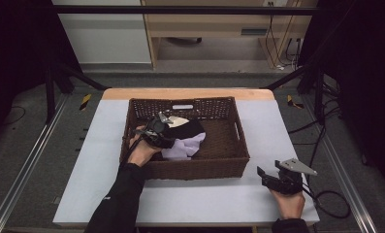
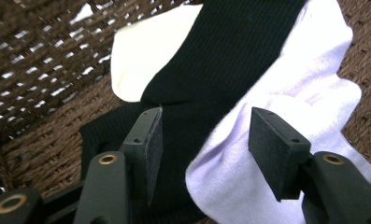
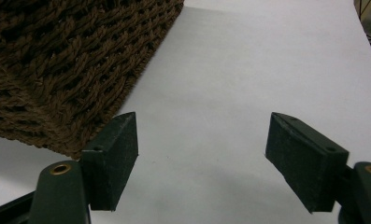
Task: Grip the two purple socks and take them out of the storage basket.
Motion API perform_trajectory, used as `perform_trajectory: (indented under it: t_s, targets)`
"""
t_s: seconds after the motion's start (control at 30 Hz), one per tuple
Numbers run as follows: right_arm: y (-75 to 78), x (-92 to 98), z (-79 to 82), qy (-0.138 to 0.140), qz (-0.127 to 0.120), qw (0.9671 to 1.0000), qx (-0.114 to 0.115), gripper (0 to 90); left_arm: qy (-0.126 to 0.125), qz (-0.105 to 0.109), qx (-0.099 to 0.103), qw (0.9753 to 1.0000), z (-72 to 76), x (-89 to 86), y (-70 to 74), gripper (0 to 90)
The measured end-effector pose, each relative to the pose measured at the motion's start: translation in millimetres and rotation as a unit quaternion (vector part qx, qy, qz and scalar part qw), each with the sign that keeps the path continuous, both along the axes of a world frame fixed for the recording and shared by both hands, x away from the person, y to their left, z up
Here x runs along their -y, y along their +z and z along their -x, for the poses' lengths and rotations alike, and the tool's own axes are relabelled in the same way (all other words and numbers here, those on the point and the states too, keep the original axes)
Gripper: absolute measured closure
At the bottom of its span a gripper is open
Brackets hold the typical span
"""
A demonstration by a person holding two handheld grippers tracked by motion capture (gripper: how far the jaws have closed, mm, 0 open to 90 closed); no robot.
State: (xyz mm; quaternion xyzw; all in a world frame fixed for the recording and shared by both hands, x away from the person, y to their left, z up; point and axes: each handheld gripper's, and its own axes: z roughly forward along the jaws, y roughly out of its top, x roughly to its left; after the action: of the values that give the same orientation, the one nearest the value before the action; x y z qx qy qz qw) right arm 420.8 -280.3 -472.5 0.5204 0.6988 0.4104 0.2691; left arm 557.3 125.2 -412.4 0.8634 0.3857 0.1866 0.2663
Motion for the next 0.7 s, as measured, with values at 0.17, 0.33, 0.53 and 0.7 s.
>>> perform_trajectory:
  t_s: [0.17,0.33,0.53,0.7]
  targets:
    - [-0.1,0.0,-0.2,0.001,-0.001,1.0,0.0,25.7,-0.001,-0.009,-0.033,0.9994,-3.8,1.0,-4.2,47.5]
    - [-0.2,0.2,-0.3,0.003,0.0,1.0,0.002,25.8,-0.003,-0.02,-0.055,0.9983,-6.0,2.4,-7.6,51.6]
    - [-0.2,-0.2,-0.1,0.004,-0.003,1.0,0.001,26.2,-0.013,-0.025,-0.094,0.9952,-8.3,4.0,-11.9,72.7]
    - [-0.2,0.4,0.1,0.005,-0.002,1.0,0.003,26.7,-0.007,-0.013,-0.103,0.9946,-9.0,0.9,-10.0,85.8]
